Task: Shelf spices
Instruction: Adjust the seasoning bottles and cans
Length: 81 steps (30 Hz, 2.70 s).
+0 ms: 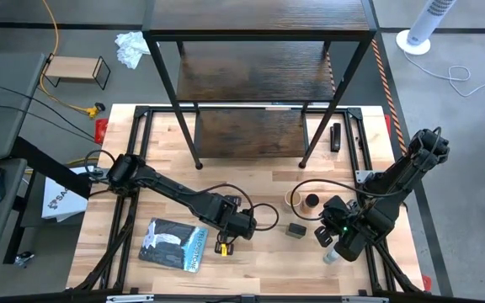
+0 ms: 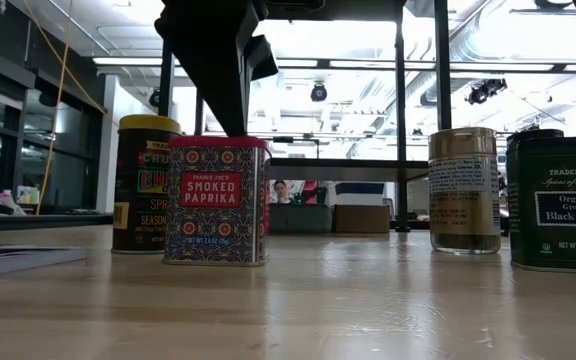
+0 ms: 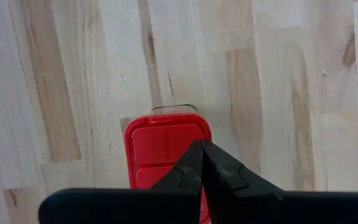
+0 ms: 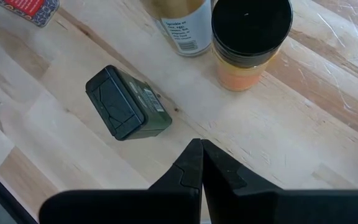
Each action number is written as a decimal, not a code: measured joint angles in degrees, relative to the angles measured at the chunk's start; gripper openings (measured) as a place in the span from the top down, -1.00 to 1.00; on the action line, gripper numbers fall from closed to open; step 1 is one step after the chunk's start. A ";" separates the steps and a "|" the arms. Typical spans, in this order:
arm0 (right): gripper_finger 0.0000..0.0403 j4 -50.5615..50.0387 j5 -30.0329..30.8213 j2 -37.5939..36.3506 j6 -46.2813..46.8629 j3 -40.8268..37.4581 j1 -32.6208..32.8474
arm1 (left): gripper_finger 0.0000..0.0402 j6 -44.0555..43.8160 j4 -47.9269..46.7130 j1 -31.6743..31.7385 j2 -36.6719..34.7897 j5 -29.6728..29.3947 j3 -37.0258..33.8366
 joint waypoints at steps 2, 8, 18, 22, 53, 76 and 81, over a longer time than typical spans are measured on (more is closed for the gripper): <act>1.00 0.00 0.00 0.00 0.00 0.00 0.00 | 1.00 -0.01 0.03 0.00 0.00 -0.01 0.00; 1.00 0.00 0.02 0.00 0.00 0.00 0.00 | 1.00 -0.03 0.44 0.00 0.00 -0.24 -0.04; 1.00 0.00 0.02 0.00 0.41 0.00 0.00 | 1.00 -3.09 10.41 0.08 0.39 2.06 -0.21; 1.00 0.38 0.02 0.00 0.42 0.00 -0.02 | 1.00 -3.25 19.97 0.06 0.59 3.45 -0.37; 1.00 19.23 -10.09 17.67 -1.62 0.02 -4.44 | 1.00 -8.64 -0.77 -0.82 -4.65 -6.66 -4.55; 1.00 44.20 6.34 20.83 -23.59 0.58 -14.39 | 1.00 -14.53 10.78 -2.35 -1.75 -9.90 -4.44; 1.00 33.30 6.56 18.31 -23.76 3.38 -14.35 | 1.00 -14.52 10.42 -3.09 -1.70 -11.92 -4.44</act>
